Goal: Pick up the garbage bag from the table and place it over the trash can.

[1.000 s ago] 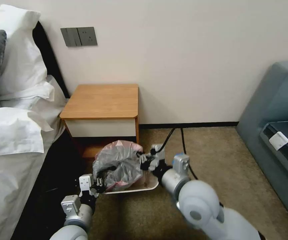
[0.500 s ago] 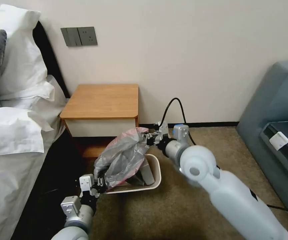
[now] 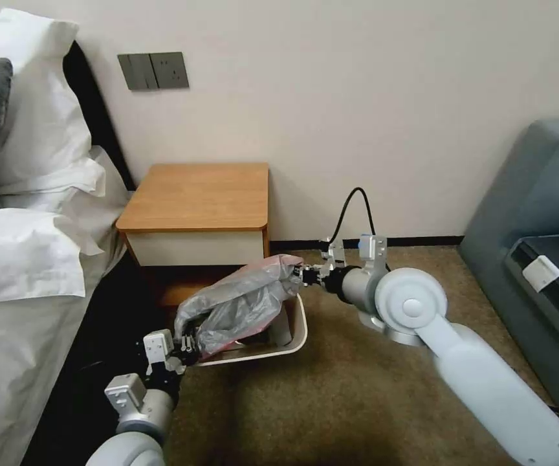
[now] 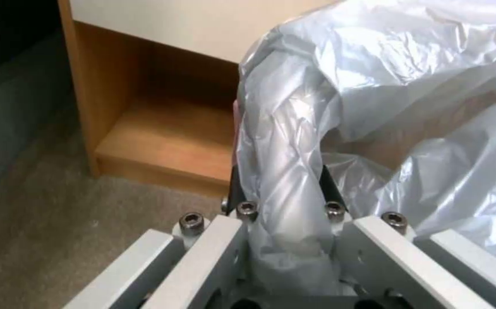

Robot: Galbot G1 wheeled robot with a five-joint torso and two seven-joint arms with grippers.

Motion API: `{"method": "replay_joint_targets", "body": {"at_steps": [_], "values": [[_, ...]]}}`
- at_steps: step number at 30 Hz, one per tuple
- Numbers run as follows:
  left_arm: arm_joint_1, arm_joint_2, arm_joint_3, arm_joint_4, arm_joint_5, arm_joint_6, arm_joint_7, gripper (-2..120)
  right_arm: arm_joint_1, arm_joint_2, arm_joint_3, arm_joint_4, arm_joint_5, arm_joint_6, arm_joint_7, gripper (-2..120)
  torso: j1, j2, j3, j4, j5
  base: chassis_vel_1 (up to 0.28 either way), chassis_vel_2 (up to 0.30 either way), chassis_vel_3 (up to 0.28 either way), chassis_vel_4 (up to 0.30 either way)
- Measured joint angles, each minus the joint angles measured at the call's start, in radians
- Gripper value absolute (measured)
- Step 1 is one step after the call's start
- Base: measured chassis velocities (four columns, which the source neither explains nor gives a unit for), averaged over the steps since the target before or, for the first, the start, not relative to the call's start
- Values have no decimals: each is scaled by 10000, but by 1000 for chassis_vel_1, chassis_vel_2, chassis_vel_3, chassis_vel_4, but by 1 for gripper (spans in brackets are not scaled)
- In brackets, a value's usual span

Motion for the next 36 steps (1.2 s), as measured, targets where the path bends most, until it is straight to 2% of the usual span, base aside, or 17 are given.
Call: {"method": "replay_joint_targets", "body": {"at_steps": [4, 6, 7, 9, 11, 15, 16, 19, 20, 23, 24, 30, 33, 34, 36], "values": [[-10, -1, -44, 29, -70, 12, 1, 4, -159, -8, 373, 248, 815, 5, 424, 26, 0, 0, 0, 1, 0, 0, 0, 0, 0], [-28, 3, -90, 58, -161, 38, 2, 4, -482, -104, 823, 620, 1397, 14, 608, 38, 0, 0, 0, 1, -1, 0, 0, 0, 0], [-28, 3, -90, 58, -161, 38, 2, 4, -482, -104, 823, 620, 1397, 14, 608, 38, 0, 0, 0, 1, -1, 0, 0, 0, 0], [-76, 14, -117, 76, -255, 60, 0, 4, -824, -226, 1190, 979, 1983, 20, 752, 50, 0, 0, 0, -1, -1, 0, 0, 0, 0], [-95, 15, -120, 80, -283, 73, 0, 4, -931, -241, 1310, 1122, 2279, 22, 915, 53, 0, 0, 0, -1, -1, 0, 0, 0, 0], [-130, 15, -116, 89, -366, 93, -18, 4, -1277, -155, 1859, 1519, 3450, 33, 1610, 72, 0, 0, 0, 1, -1, 0, 0, 0, 0], [-130, 15, -116, 89, -366, 93, -18, 4, -1277, -155, 1859, 1519, 3450, 33, 1610, 72, 0, 0, 0, 1, -1, 0, 0, 0, 0], [-107, 2, -112, 64, -468, 124, -53, 4, -1804, 24, 2439, 1512, 3700, 46, 1198, 86, 0, 0, 0, 1, -1, 0, 0, 0, 0], [-107, 2, -112, 64, -468, 124, -53, 4, -1804, 24, 2439, 1512, 3700, 46, 1198, 86, 0, 0, 0, 1, -1, 0, 0, 0, 0], [-45, 1, -129, -74, -651, 189, -88, 4, -2358, 328, 2916, 1241, 3495, 170, 238, 99, 0, 0, 0, 0, 0, 0, 0, 0, 0], [-45, 1, -129, -74, -651, 189, -88, 4, -2358, 328, 2916, 1241, 3495, 170, 238, 99, 0, 0, 0, 0, 0, 0, 0, 0, 0], [21, 15, -156, -316, -1141, 332, -243, 4, -2768, 696, 2931, 608, 2151, 311, -1372, 100, 0, 0, 0, 1, 0, 0, 0, 0, 0], [49, -5, -157, -408, -1353, 409, -285, 4, -2836, 902, 2708, 255, 968, 494, -2256, 88, 0, 0, 0, 1, -1, 0, 0, 0, 0], [49, -5, -157, -408, -1353, 409, -285, 4, -2836, 902, 2708, 255, 968, 494, -2256, 88, 0, 0, 0, 1, -1, 0, 0, 0, 0], [63, -10, -158, -448, -1440, 448, -294, 4, -2831, 1023, 2602, 126, 691, 569, -2433, 80, 0, 0, 0, 1, -1, 0, 0, 0, 0]]}}
